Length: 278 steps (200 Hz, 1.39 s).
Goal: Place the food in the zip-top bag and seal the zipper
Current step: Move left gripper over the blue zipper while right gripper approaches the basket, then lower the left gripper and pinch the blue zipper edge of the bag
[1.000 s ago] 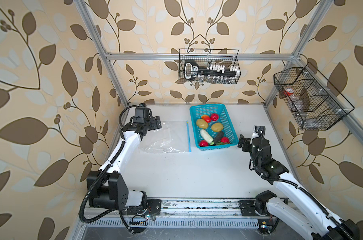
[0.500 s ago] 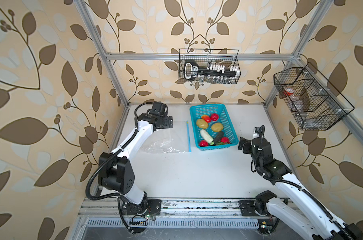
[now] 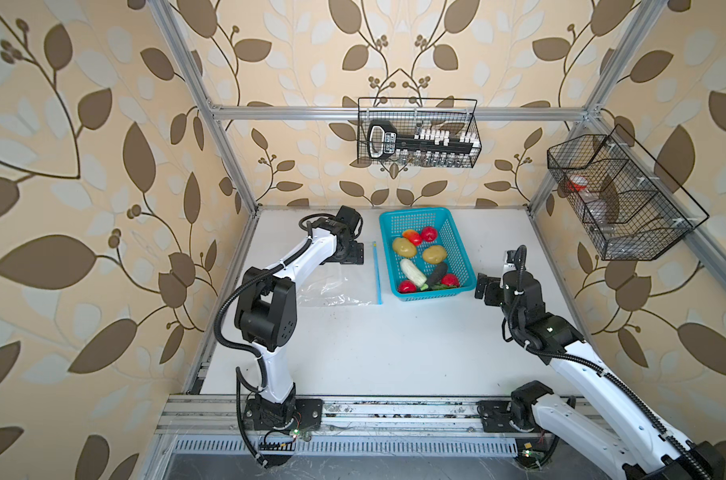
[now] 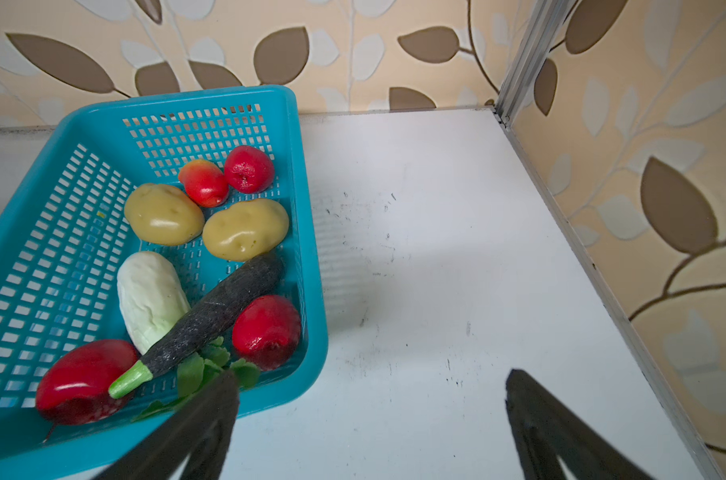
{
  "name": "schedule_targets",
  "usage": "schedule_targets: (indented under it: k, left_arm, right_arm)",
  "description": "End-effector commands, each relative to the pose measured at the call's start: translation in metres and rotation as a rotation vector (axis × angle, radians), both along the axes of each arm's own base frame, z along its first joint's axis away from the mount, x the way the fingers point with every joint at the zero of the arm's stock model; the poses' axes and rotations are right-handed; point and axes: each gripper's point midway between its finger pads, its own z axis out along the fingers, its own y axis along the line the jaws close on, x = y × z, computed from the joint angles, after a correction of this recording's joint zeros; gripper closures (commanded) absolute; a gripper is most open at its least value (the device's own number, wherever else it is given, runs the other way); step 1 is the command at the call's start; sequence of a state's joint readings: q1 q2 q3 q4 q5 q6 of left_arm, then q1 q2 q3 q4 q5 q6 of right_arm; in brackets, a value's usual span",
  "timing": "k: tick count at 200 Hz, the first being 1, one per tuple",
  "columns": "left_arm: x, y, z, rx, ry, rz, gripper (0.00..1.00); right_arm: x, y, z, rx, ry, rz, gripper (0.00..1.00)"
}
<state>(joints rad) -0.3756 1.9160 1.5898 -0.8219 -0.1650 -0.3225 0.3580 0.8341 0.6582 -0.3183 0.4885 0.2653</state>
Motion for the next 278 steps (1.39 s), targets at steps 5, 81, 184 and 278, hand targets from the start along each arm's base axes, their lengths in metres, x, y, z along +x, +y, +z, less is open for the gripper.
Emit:
schedule_targets:
  k: [5,81,184,278]
  left_arm:
    - [-0.007,-0.024,-0.002,-0.02,0.028,-0.019,0.01]
    - [-0.014,-0.066,-0.033,-0.013,0.093,-0.042,0.01]
    - [0.001,-0.08,-0.055,0.022,0.089,-0.054,0.01]
    - [0.009,-0.06,-0.059,0.159,0.045,-0.036,0.06]
  right_arm:
    - [-0.002,0.001,-0.002,-0.001,0.006,0.013,0.0]
    - [-0.005,0.001,-0.003,0.015,-0.004,0.012,0.0]
    - [-0.001,0.002,-0.003,0.027,-0.007,0.022,0.0]
    - [-0.001,0.001,-0.002,0.052,-0.015,0.028,0.0]
